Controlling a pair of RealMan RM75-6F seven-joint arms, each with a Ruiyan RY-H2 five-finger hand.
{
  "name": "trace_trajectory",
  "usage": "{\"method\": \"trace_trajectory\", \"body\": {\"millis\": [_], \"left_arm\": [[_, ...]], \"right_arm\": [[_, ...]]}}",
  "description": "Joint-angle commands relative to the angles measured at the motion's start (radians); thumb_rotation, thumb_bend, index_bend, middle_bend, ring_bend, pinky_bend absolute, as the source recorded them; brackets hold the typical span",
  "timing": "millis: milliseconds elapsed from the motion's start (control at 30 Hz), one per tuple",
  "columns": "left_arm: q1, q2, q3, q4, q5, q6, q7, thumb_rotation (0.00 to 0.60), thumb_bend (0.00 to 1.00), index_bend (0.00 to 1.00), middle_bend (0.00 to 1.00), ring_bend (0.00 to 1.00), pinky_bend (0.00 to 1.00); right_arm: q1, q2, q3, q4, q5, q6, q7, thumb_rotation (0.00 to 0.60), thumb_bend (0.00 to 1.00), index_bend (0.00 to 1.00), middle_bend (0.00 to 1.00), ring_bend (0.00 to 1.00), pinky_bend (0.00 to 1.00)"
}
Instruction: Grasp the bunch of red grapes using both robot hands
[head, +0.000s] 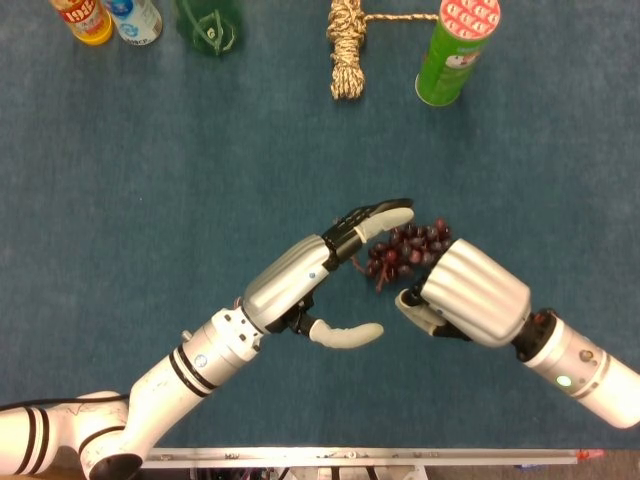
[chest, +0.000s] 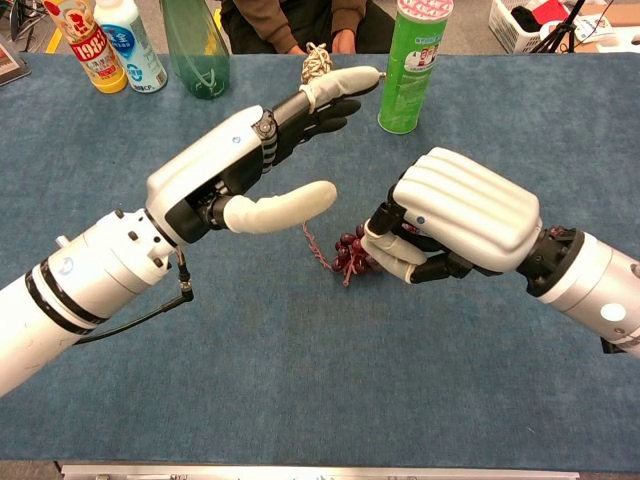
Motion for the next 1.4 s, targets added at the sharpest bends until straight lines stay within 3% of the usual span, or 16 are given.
{"method": "trace_trajectory", "body": {"millis": [33,500,1400], "left_arm": [[-0.001,0.002,0.001,-0.001,-0.002,0.004,0.002,0.262,0.21,0.0,0.0,0.0,0.0],[-0.01,-0.028,0.004,0.04,0.027,0.055,-0.008,0.211,0.21,0.0,0.0,0.0,0.0],[0.007,-0.116,0.012,0.152,0.086,0.182,0.078,0.177,0.21,0.0,0.0,0.0,0.0]], "right_arm": [[0.009,-0.011,0.006,-0.001,0.008,-0.011,-0.006,0.6,0.62,1.0,1.0,1.0,1.0],[0.035,-0.049,0.019,-0.005,0.035,-0.031,-0.029,0.6,0.62,1.0,1.0,1.0,1.0],[0.063,-0.073,0.022,-0.024,0.045,-0.029,-0.043,0.6,0.62,1.0,1.0,1.0,1.0]]}}
